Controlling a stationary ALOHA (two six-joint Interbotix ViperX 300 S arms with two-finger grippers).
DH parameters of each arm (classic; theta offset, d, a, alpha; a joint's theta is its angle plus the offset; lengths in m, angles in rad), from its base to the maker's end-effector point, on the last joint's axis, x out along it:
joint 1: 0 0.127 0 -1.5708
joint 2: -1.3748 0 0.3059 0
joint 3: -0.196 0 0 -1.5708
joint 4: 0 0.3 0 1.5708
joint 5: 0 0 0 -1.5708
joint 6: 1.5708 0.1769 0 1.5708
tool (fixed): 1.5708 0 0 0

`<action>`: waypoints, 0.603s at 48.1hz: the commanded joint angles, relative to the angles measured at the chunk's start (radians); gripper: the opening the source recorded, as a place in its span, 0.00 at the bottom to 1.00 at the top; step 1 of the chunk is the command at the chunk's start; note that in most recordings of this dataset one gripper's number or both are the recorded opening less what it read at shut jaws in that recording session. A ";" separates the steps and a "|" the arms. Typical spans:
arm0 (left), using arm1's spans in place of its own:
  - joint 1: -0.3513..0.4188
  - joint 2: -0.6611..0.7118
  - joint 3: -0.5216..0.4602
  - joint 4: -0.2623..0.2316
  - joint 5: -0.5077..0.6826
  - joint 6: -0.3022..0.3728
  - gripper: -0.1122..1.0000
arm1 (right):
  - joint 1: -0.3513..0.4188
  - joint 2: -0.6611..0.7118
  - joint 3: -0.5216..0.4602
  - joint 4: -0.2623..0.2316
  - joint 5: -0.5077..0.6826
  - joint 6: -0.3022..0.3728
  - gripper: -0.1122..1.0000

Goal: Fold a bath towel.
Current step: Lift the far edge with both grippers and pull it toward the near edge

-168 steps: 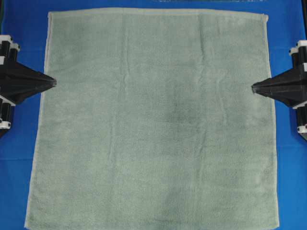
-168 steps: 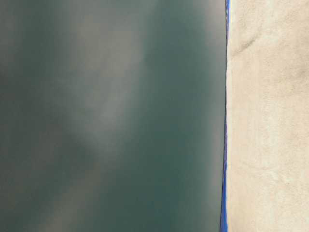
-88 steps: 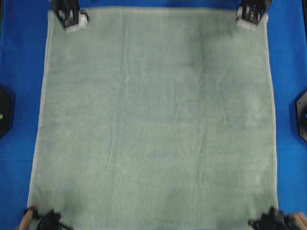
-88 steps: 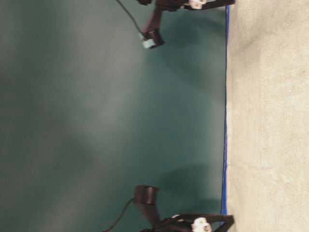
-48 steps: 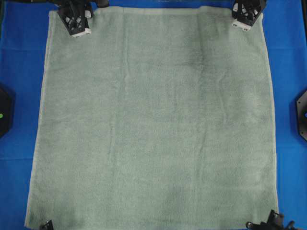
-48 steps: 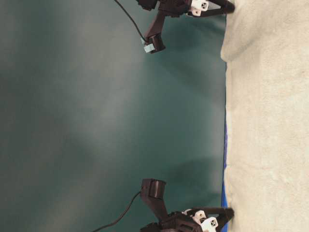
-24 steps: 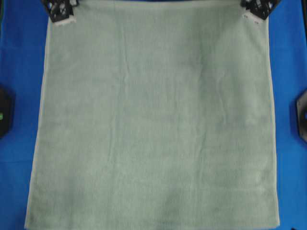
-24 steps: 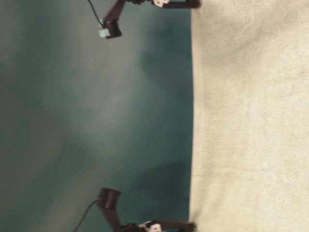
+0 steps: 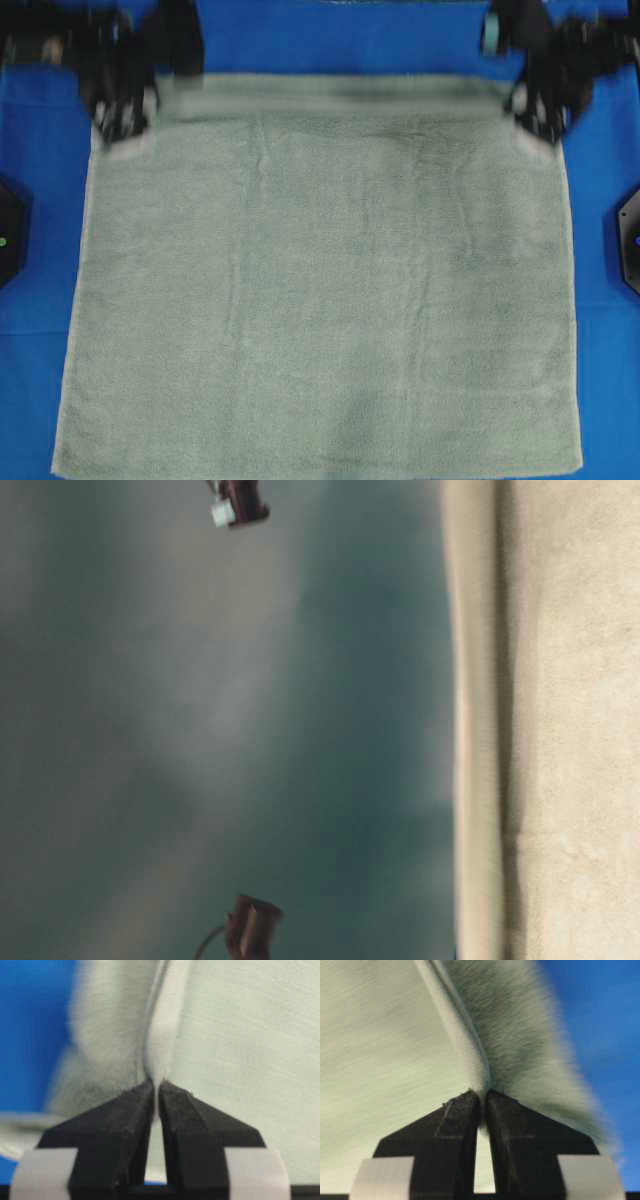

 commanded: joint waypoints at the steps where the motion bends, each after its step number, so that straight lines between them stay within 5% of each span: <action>1: -0.155 -0.064 0.051 -0.012 -0.012 -0.091 0.13 | 0.158 -0.100 0.066 0.003 -0.014 0.126 0.17; 15: -0.684 -0.075 0.097 -0.002 -0.123 -0.698 0.13 | 0.850 -0.192 0.138 -0.025 -0.092 0.838 0.17; 22: -0.948 -0.009 0.038 0.000 -0.176 -0.893 0.13 | 1.098 -0.054 0.072 -0.094 -0.126 1.117 0.17; 29: -1.086 0.075 -0.046 0.003 -0.175 -0.994 0.13 | 1.252 0.109 -0.044 -0.172 -0.121 1.307 0.17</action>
